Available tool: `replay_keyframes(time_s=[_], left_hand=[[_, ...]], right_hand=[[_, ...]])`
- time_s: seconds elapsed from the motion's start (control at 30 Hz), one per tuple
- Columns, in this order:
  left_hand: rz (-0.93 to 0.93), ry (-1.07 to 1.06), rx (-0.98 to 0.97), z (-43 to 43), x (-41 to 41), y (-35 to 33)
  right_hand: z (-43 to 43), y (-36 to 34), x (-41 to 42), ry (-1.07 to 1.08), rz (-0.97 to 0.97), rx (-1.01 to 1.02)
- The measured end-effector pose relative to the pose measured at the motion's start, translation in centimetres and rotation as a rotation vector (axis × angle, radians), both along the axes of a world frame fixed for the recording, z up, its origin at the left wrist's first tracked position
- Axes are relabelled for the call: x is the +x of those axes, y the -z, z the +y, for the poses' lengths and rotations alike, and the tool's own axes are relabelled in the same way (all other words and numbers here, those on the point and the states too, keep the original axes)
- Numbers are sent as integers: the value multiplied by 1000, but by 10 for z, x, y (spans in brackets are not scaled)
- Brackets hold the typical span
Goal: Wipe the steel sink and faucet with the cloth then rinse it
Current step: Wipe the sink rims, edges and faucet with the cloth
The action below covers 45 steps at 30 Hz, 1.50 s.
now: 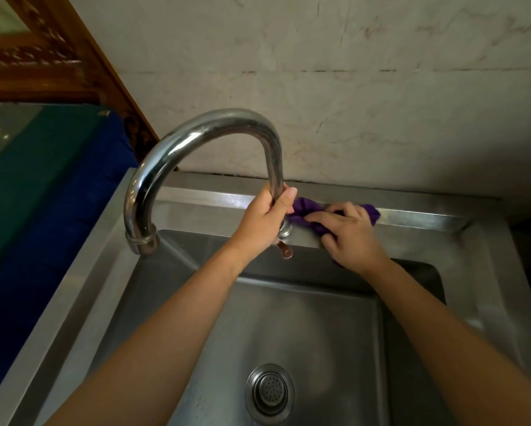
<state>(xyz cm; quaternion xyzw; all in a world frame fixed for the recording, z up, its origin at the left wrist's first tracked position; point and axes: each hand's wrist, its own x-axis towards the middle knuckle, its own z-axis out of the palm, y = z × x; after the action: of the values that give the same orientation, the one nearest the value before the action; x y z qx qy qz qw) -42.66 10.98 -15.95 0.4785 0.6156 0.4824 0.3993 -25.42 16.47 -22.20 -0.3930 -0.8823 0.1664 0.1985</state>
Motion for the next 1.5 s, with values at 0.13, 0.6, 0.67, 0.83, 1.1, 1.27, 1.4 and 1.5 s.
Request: replay_keyframes(time_s=[0.13,0.6,0.67,0.83,1.1,1.27,1.4,1.5], left_hand=[[0,-10,3,-1,1,1],[20,-71,-62,-4,7,-5],[28,-67,-64,-4,6,-6],[22,-76,-57,-3,8,-4],[-19,-108,-17,-4,14,-5],[-45,-157,3,-3,17,-2],[-37,-165,6,-6,20,-5],[-46,-103,-27,-11,15,-4]], right_hand=[[0,5,41,157,-21,-34],[-52,20,30,1074,158,-1],[-39,17,17,1124,169,-66],[-48,17,-20,847,83,-47],[-63,26,-34,379,-164,167],[-75,18,-39,402,-137,112],[-110,20,-54,476,240,-359],[-129,17,-61,610,869,-968]])
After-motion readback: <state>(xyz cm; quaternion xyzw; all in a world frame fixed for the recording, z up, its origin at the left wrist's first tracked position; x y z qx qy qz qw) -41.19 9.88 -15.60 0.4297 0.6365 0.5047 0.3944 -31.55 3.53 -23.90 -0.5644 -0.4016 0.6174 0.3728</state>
